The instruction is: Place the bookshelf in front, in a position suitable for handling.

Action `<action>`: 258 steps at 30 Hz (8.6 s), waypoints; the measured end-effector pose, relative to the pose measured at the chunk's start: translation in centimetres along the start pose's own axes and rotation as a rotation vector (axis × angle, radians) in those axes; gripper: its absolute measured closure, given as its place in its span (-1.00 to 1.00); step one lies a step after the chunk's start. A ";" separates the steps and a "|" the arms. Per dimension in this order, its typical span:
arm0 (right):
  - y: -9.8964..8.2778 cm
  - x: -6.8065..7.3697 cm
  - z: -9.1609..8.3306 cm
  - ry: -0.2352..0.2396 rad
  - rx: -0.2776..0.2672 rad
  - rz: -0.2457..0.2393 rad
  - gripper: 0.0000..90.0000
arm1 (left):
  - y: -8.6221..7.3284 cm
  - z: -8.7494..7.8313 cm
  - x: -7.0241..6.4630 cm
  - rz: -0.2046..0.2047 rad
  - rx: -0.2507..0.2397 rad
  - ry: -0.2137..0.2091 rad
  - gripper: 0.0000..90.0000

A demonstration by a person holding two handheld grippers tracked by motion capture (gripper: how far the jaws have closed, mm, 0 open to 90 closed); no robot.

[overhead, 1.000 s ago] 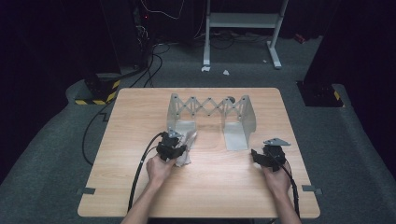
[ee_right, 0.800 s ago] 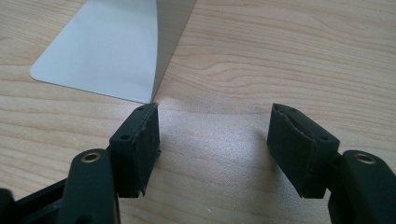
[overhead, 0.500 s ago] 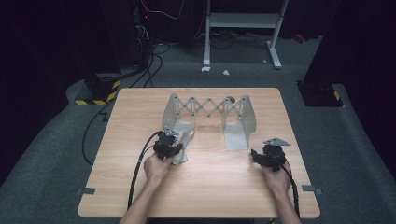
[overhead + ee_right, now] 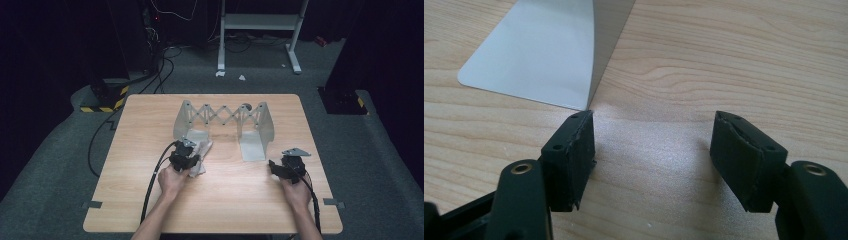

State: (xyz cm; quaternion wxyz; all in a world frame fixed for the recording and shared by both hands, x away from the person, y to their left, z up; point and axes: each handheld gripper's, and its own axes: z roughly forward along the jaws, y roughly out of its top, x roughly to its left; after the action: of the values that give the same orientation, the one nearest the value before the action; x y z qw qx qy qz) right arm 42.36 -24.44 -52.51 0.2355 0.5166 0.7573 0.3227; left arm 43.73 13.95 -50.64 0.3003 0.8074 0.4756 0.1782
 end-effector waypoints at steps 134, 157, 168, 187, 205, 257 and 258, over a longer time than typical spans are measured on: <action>0.1 0.2 0.1 0.002 0.000 0.001 -0.23 | 6.0 4.2 1.9 -0.066 0.096 0.142 0.60; 0.1 0.2 0.1 0.006 0.001 -0.001 -0.23 | 6.4 4.7 1.8 -0.049 0.077 0.162 0.60; 0.1 0.2 0.1 0.009 0.000 -0.007 -0.23 | 6.6 4.8 2.4 -0.061 0.084 0.210 0.61; 0.1 0.3 0.1 0.012 0.001 -0.009 -0.23 | 6.6 4.9 2.0 -0.022 0.090 0.247 0.61; 0.1 0.3 0.1 0.008 0.000 -0.006 -0.23 | 5.6 3.6 1.0 -0.025 0.064 0.209 0.62; 0.1 0.3 0.1 0.009 0.000 -0.007 -0.23 | 12.7 -0.2 2.1 -0.089 -0.109 0.105 0.61; 0.1 0.3 0.1 0.009 0.000 -0.007 -0.23 | 12.6 -0.1 2.0 -0.088 -0.105 0.110 0.61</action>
State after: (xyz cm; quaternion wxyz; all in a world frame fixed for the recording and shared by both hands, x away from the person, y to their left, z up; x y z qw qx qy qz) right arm 42.36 -24.08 -52.52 0.2333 0.5125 0.7601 0.3242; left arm 53.01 11.14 -42.29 0.3232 0.7580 0.5163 0.2334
